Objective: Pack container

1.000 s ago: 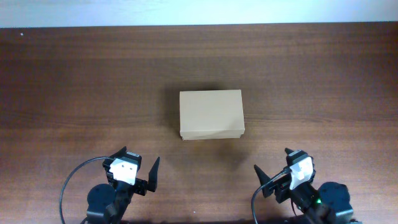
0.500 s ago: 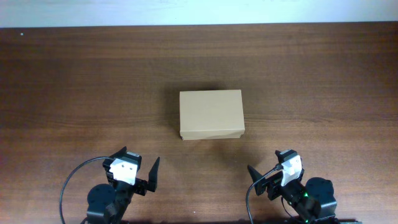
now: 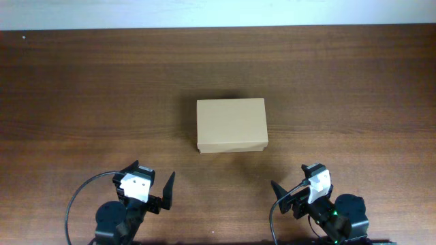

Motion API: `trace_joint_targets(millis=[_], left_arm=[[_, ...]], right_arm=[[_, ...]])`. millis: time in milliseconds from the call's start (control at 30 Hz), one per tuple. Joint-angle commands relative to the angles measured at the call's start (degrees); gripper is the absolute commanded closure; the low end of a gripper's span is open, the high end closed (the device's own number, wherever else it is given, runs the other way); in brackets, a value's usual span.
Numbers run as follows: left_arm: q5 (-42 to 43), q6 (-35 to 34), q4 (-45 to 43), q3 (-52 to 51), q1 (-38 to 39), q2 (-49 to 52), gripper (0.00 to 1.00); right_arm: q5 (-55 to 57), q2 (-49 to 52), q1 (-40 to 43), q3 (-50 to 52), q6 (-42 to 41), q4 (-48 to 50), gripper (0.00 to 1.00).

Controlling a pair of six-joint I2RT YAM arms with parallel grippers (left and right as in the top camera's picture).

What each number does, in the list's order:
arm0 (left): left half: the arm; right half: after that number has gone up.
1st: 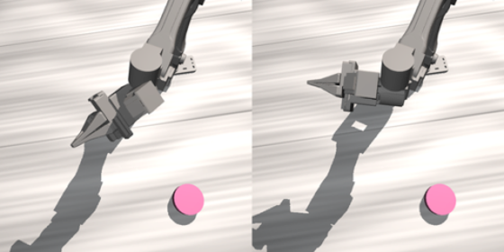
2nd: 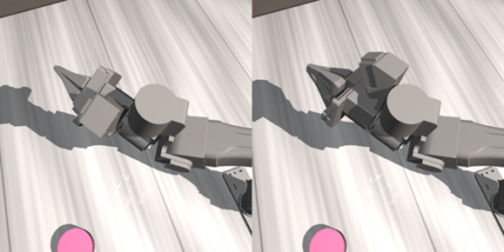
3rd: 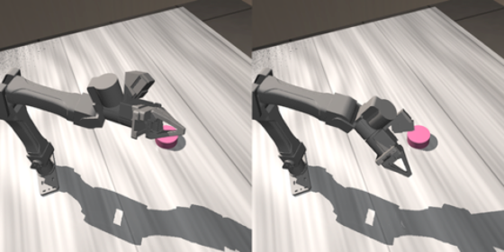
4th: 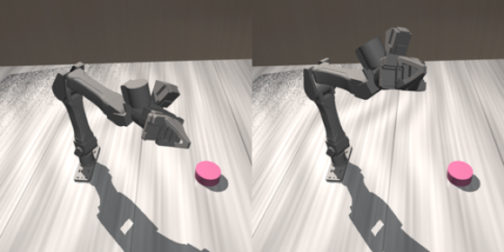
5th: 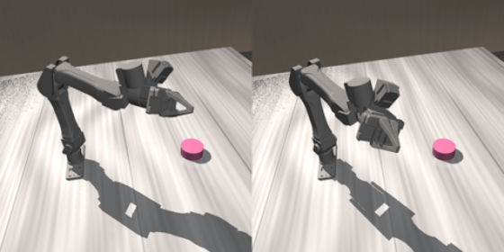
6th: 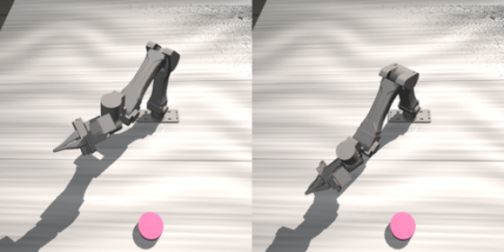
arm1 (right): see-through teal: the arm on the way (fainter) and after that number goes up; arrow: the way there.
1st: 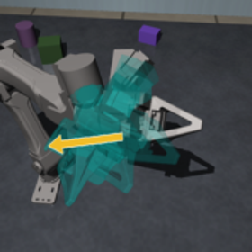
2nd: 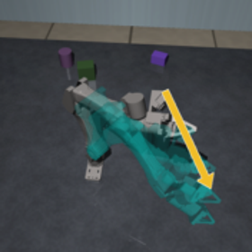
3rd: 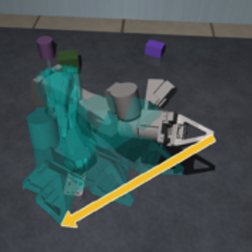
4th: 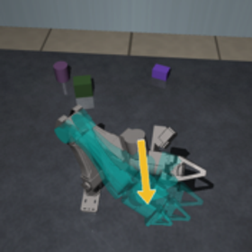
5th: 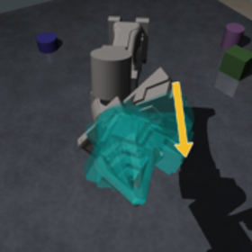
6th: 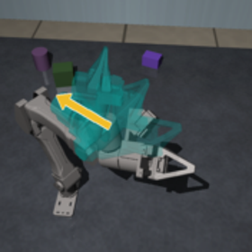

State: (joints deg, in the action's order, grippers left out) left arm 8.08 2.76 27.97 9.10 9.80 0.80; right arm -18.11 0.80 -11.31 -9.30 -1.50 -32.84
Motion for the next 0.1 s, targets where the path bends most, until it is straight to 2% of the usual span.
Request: trace_joint_targets(millis=[0,67], left_arm=[[-0.4,-0.5,-0.1,-0.3,0.3,-0.5,0.00],[-0.4,-0.5,-0.1,-0.3,0.3,-0.5,0.01]], right_arm=[[-0.5,-0.7,-0.3,0.4,-0.3,0.3,0.01],[-0.5,-0.7,-0.3,0.4,-0.3,0.3,0.01]])
